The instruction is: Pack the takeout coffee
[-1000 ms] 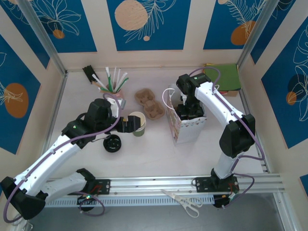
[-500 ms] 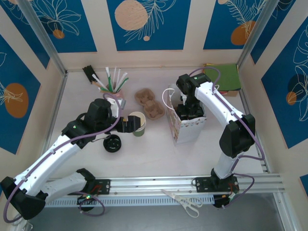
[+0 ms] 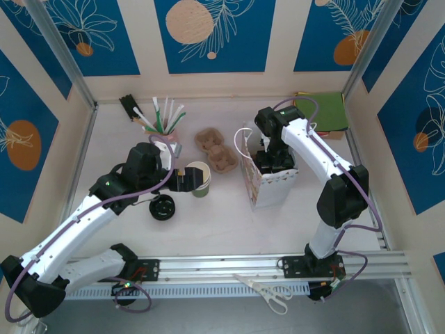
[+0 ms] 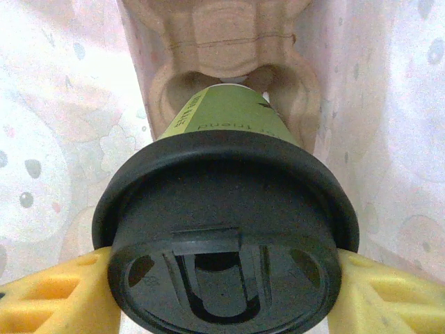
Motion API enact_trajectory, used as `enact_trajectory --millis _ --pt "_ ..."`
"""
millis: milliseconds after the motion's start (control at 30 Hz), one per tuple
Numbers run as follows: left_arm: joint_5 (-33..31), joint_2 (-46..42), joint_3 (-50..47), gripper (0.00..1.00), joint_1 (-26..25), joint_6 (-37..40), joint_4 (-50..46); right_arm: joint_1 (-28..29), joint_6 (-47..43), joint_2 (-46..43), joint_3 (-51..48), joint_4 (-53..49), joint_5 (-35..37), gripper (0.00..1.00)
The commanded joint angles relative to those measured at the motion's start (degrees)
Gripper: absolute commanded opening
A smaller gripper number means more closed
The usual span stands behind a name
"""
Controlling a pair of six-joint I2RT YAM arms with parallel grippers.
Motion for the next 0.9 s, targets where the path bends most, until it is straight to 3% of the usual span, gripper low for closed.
enact_trajectory --millis 0,867 --pt "-0.18 -0.32 0.73 1.00 0.63 1.15 1.02 0.03 0.65 0.10 -0.22 -1.02 -2.02 0.65" --pt "-0.23 -0.44 0.46 1.00 0.55 0.98 1.33 0.29 1.23 -0.55 -2.01 -0.35 -2.10 0.65"
